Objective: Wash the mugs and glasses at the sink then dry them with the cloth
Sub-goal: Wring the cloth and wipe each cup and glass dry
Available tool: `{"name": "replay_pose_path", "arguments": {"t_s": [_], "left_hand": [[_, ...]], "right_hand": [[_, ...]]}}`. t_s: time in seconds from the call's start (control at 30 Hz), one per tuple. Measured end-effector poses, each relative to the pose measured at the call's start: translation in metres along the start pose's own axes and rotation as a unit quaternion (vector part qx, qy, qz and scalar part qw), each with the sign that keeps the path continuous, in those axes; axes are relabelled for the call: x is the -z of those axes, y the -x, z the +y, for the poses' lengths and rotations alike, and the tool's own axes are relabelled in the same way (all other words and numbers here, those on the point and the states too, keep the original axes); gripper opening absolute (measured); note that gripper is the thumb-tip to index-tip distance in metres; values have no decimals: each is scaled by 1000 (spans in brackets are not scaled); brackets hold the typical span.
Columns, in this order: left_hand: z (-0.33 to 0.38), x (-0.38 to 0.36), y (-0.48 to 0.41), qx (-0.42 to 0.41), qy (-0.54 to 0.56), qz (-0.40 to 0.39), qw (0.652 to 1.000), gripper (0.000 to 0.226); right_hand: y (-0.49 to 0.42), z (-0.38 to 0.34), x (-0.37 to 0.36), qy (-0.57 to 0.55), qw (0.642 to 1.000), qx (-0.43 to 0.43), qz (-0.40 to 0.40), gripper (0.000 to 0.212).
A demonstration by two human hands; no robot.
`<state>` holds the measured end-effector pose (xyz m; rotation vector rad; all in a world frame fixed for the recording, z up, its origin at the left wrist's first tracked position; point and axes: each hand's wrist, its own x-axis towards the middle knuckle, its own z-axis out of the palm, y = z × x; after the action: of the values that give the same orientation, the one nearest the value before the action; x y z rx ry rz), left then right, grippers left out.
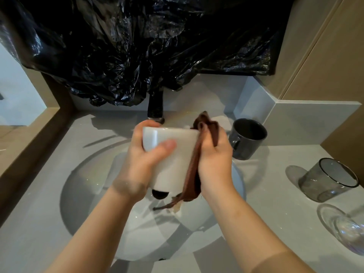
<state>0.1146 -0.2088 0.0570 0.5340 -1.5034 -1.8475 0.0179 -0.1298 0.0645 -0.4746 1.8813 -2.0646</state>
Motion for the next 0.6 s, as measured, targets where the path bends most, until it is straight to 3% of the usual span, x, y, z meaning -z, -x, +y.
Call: {"name": "replay_pose_path", "arguments": {"t_s": [0.03,0.1,0.17,0.27,0.33,0.4,0.47,0.53,0.6], "left_hand": [[5,0,2,-55,-79,-14,995,62],[12,3,5,-136,-210,-69,966,62],[15,5,5,-167,-268,-102,943,64],[11,-2,2,-146,-202,-45,967,66],[1,-6,-2,-67,-50,25,996,64],[-4,-6,-6,30,90,63,993,70],[-3,-5,-7,72,112,50,990,78],[1,-4,-5,62,83,29,994,62],[7,-2,-5,46,67,10,997,58]], "right_hand": [[-9,-2,2,-29,997,-68,3,17],[-18,-8,8,-99,963,-237,-78,25],[-17,-11,12,-126,931,-314,-142,28],[-14,-1,10,-167,954,-233,-83,26],[-2,3,2,-147,978,-137,-56,20],[12,6,-4,-114,988,-78,-65,29],[13,7,-4,-78,995,-43,-52,28],[7,0,0,-43,998,-30,-19,17],[-1,-7,3,-50,995,-89,-17,12]]}}
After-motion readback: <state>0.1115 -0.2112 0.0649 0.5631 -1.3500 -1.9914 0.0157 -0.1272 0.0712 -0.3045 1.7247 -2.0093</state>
